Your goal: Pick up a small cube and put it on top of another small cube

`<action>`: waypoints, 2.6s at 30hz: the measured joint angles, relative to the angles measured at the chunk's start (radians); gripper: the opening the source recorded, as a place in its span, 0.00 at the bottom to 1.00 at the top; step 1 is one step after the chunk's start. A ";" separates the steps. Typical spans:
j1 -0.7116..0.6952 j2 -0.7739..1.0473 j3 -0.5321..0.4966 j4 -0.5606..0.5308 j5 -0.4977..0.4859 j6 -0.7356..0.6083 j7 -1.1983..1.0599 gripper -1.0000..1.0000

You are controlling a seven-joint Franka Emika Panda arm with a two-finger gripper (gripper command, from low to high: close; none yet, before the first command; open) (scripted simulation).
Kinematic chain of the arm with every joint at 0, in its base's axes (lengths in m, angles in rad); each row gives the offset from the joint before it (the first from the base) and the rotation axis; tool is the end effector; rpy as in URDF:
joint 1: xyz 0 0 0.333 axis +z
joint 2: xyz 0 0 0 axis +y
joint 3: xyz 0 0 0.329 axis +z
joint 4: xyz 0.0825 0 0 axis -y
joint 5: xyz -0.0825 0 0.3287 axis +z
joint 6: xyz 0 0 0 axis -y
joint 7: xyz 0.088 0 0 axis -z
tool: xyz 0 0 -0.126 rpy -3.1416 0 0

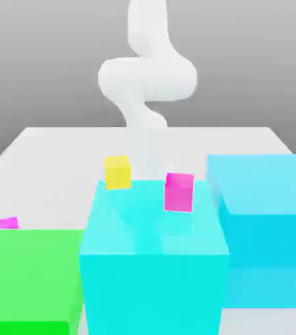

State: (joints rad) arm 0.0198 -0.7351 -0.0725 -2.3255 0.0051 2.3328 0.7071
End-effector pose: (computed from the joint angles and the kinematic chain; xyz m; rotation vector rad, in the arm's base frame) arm 0.3205 -0.0274 0.6742 -2.4947 0.9995 -0.9616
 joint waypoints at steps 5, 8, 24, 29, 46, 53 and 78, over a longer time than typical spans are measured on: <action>0.038 0.129 -0.154 -0.053 0.018 0.069 -0.196 0.50; 0.061 0.201 -0.249 -0.084 0.031 0.110 -0.312 0.50; 0.107 0.622 -0.689 -0.245 0.245 0.317 -1.033 0.50; 0.022 0.772 -0.729 -0.293 0.360 0.373 -1.293 0.50; -0.385 1.144 -0.383 -0.271 0.792 0.566 -1.840 0.00; -0.373 1.136 -0.398 -0.274 0.780 0.560 -1.832 0.00; -0.135 0.441 -0.571 -0.370 0.402 -0.081 -1.102 0.00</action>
State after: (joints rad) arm -0.1148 -0.2937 -0.6439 -2.6954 0.4075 2.2519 -0.3949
